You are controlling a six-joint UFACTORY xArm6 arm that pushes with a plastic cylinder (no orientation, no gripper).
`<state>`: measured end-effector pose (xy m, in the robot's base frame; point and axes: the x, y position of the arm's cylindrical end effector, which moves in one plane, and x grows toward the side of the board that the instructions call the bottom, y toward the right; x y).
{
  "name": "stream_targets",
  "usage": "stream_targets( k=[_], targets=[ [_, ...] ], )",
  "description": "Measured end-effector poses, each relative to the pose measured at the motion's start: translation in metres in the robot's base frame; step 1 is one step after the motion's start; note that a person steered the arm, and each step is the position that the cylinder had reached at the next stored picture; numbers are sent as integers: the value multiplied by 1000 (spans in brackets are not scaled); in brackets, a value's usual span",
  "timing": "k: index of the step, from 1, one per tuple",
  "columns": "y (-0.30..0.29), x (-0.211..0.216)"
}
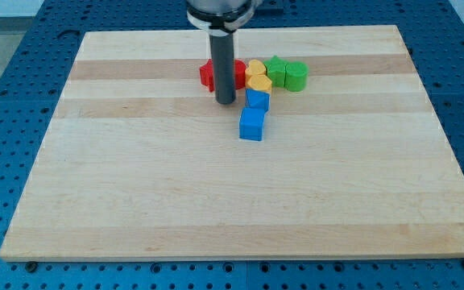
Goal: Separate yellow hexagon and blue triangle
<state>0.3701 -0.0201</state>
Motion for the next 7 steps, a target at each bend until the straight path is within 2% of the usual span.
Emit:
stream_targets(
  k=[2, 5, 7],
  targets=[
    [17, -4],
    [75, 0],
    [87, 1]
  ],
)
